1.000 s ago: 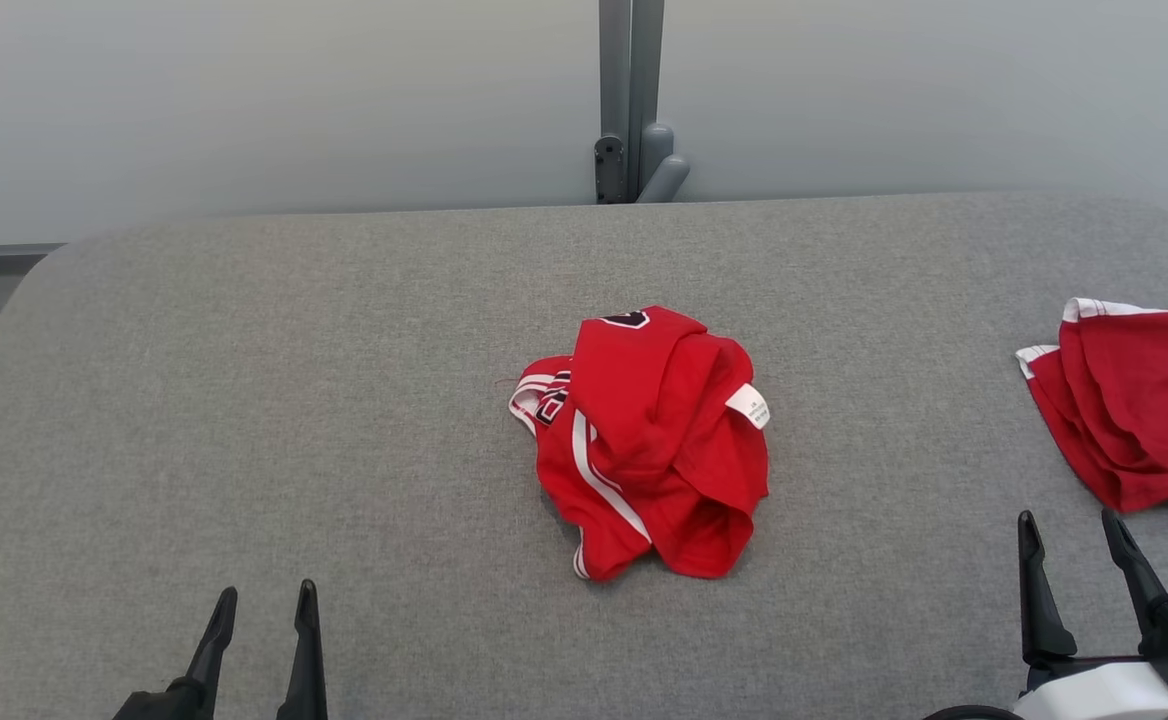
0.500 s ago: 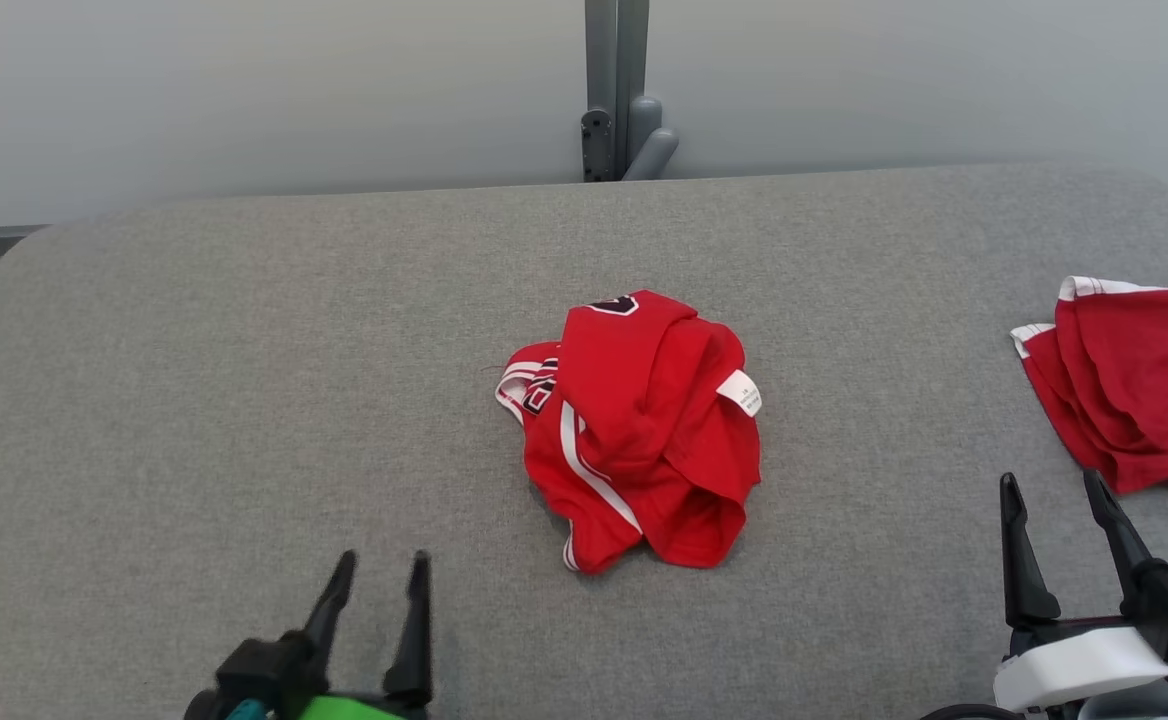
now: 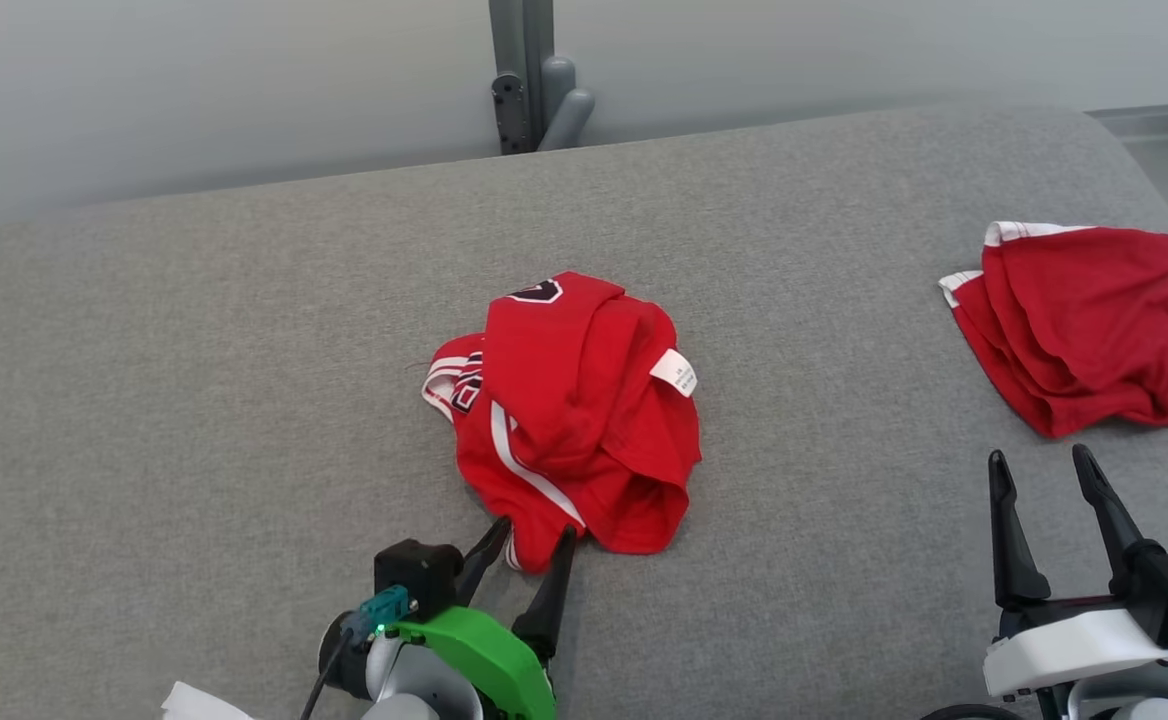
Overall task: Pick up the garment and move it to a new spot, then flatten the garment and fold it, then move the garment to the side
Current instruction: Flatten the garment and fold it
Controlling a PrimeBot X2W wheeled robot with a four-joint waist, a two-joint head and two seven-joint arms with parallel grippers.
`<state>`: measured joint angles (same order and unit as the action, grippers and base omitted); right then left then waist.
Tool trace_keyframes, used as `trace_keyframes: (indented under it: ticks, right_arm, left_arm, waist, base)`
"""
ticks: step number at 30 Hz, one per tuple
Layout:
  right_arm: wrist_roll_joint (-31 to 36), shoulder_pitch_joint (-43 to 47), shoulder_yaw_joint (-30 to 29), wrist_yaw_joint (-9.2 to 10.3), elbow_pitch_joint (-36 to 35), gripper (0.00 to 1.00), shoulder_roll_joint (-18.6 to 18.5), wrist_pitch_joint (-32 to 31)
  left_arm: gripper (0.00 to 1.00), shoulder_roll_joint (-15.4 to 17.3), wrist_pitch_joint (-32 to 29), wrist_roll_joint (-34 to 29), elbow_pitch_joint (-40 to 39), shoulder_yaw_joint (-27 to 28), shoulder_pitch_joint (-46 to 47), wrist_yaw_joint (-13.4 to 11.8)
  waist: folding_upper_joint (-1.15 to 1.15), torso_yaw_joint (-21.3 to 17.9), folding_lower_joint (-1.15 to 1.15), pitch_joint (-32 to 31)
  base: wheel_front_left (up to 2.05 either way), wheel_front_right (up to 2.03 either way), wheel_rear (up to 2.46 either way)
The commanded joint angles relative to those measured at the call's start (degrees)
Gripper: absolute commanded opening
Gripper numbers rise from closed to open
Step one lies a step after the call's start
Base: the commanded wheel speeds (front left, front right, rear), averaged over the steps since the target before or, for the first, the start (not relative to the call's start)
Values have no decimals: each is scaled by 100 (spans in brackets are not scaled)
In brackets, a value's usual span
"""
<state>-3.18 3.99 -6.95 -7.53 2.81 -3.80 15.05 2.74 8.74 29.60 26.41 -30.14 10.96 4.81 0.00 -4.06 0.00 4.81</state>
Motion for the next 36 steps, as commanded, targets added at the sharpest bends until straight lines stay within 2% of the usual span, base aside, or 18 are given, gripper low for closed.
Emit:
trace_keyframes:
  ticks: [1, 5, 8, 9, 10, 11, 17, 20, 26, 32, 36]
  right_arm:
    - [-22, -81, -15, 9, 0, 100, 7, 18]
    - [-25, -113, 13, 9, 19, 100, 15, 18]
    - [-33, -140, 29, 9, 29, 100, 16, 18]
    - [-35, -144, 33, 9, 28, 100, 19, 18]
    - [-35, -151, 35, 9, 28, 100, 23, 18]
    - [-37, -158, 16, 9, 28, 100, 23, 17]
    - [-49, -154, 9, 9, 46, 100, 36, 18]
    - [-59, -130, -14, 9, 43, 100, 41, 17]
    - [-30, -8, -40, 9, 45, 100, 44, 18]
    - [-51, -46, 8, 9, 56, 100, 55, 18]
    - [-70, -53, 11, 9, 57, 100, 58, 18]
  left_arm:
    - [100, 32, 13, 111, 144, -31, 144, -112]
    - [100, 29, -23, 282, 780, -131, 431, -388]
    - [100, 26, 84, 730, 1016, -176, 559, -269]
    - [87, 27, 131, 786, 1076, -231, 625, -226]
    - [26, 26, 167, 840, 1147, -269, 691, -200]
    - [0, 30, 210, 927, 1212, -272, 735, -176]
    - [0, 29, 426, 1079, 1506, -268, 1059, -90]
    - [0, 27, 550, 1103, 1316, -148, 1223, -47]
    - [0, 27, 577, 982, 270, -139, 1532, 16]
    - [0, 78, 231, 841, -1042, -253, 1701, -233]
    - [0, 139, 3, 879, -1621, -276, 1620, -348]
  waist:
    - [0, -144, 0, 75]
    - [0, -274, 0, 91]
    - [0, -344, 0, 92]
    - [0, -362, 0, 94]
    - [0, -379, 0, 102]
    - [0, -391, 0, 105]
    - [0, -473, 0, 86]
    - [0, -504, 0, 63]
    - [0, -505, 0, -15]
    - [0, -551, 0, -33]
    - [0, -581, 0, -39]
  base:
    - [0, 0, 0]
    - [0, 0, 0]
    - [0, 0, 0]
    - [0, 0, 0]
    - [0, 0, 0]
    - [0, 0, 0]
    - [0, 0, 0]
    - [0, 0, 0]
    - [0, 0, 0]
    - [0, 0, 0]
    - [0, 0, 0]
